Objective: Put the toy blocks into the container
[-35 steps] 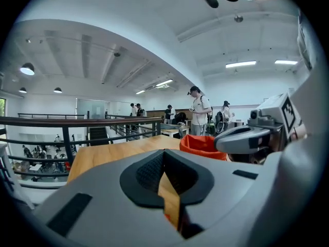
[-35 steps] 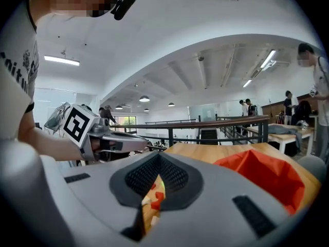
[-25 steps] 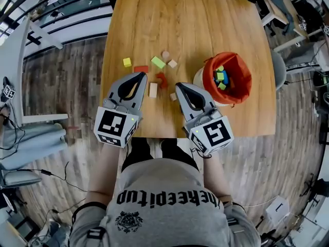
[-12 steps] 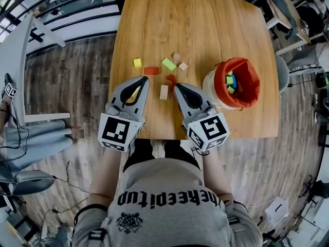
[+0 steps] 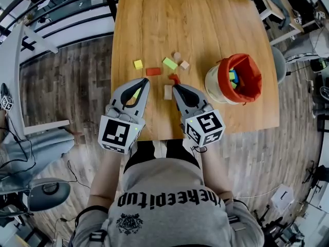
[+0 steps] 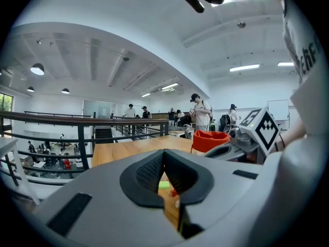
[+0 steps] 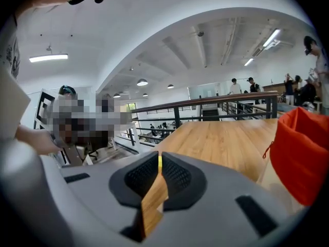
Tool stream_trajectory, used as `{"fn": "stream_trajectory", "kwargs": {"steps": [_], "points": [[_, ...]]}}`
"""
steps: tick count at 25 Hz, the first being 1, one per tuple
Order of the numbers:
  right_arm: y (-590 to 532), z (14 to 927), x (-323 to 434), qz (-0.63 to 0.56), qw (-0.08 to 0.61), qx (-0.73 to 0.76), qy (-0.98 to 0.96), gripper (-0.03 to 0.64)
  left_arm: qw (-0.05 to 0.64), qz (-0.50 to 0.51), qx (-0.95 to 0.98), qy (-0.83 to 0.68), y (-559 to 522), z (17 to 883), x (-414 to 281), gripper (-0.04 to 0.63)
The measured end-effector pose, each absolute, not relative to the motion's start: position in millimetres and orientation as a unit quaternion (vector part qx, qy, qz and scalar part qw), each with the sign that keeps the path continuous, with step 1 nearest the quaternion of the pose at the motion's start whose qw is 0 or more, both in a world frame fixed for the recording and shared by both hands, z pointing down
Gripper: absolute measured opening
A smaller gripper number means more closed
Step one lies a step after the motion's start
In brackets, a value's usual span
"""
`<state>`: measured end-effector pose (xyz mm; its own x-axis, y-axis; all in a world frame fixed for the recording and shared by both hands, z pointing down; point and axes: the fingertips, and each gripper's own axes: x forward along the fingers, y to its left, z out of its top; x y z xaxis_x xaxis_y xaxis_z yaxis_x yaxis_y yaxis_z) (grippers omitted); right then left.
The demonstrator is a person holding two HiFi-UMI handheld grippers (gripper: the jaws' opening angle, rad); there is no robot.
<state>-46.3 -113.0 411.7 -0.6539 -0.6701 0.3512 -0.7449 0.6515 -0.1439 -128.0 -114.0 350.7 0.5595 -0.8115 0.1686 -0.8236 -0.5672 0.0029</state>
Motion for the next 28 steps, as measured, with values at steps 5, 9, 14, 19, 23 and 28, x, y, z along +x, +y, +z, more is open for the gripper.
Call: {"fn": "stream_trajectory", "kwargs": {"steps": [5,9,14,19,23,28], "points": [[-111,433,-56,0.158,0.148,0.41,-0.886,0.043,0.046,0.077,0.892,-0.444,-113,358,-138,0.014],[-111,449,-62,0.169,0.158,0.429,-0.873,0.065,0.048,0.079,0.899,-0.429,-115,364,-145,0.014],[-110,467,-63,0.183,0.172,0.454,-0.855,0.086,0.053,0.083,0.908,-0.407,-117,371,-150,0.014],[-107,487,-59,0.198,0.183,0.482,-0.834,0.1,0.056,0.088,0.919,-0.38,-115,380,-148,0.014],[-102,503,-54,0.214,0.191,0.502,-0.816,0.106,0.065,0.091,0.926,-0.36,-113,387,-146,0.014],[-97,517,-48,0.226,0.201,0.519,-0.8,0.118,0.064,0.093,0.932,-0.343,-113,393,-142,0.014]]}}
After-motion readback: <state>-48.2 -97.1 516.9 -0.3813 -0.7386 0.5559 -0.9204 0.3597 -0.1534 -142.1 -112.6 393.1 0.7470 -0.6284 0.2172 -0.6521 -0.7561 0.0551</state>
